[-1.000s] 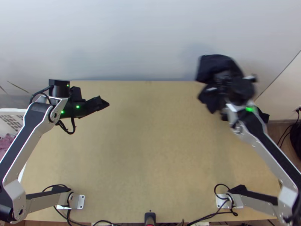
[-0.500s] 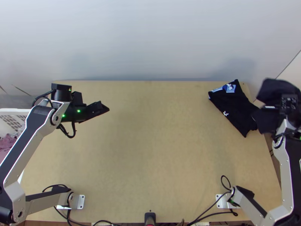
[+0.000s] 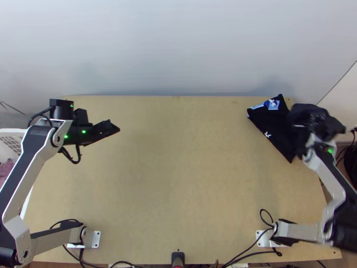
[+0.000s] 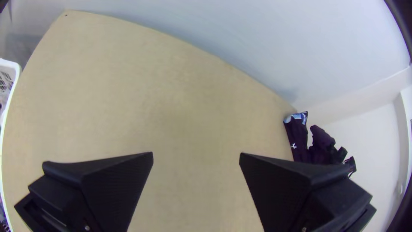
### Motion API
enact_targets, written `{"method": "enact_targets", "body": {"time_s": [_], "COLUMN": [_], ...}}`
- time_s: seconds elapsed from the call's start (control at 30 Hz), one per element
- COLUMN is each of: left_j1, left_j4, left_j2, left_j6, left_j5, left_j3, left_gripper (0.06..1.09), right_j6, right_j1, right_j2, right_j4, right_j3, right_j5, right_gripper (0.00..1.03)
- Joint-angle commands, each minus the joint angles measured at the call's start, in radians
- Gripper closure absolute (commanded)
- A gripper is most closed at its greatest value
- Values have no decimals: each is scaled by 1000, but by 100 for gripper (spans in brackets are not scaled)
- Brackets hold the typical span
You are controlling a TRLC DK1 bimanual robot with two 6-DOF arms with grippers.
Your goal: Fold the t-shirt
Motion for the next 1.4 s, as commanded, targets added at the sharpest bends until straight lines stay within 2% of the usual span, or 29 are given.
{"method": "enact_targets", "body": {"time_s": [0.0, 0.17, 0.4, 0.43, 0.57, 0.7, 0.73, 0.8, 0.93, 1.1, 1.2, 1.37], "left_j1": [75, 99, 89, 89, 89, 78, 75, 67, 62, 55, 41, 21], "left_j4": [-34, -45, -43, -43, -40, -40, -40, -40, -40, -39, -37, -33], "left_j2": [-28, -39, -51, -52, -51, -43, -42, -42, -42, -51, -55, -55], "left_j6": [45, 59, 57, 57, 59, 57, 54, 51, 45, 31, 28, 18], "left_j5": [13, 19, 21, 21, 21, 21, 22, 22, 22, 22, 21, 19], "left_j3": [-5, -14, -33, -36, -39, -28, -26, -26, -31, -45, -59, -60], "left_gripper": [11, 11, 11, 11, 11, 11, 11, 11, 11, 11, 11, 11], "right_j6": [89, 98, 89, 90, 93, 162, 185, 222, 270, 320, 374, 455], "right_j1": [166, 226, 192, 193, 197, 201, 201, 201, 200, 177, 144, 109], "right_j2": [213, 266, 354, 351, 282, 180, 151, 85, -51, -140, -113, 88], "right_j4": [56, 71, 34, 13, -71, -291, -348, -456, -639, -861, -883, -818], "right_j3": [150, 182, 96, 84, 30, 55, 67, 93, 144, 256, 334, 486], "right_j5": [131, 160, 155, 157, 157, 143, 124, 91, 22, -112, -185, -187], "right_gripper": [100, 100, 98, 93, 56, 20, 12, 4, 4, 4, 4, 4]}}
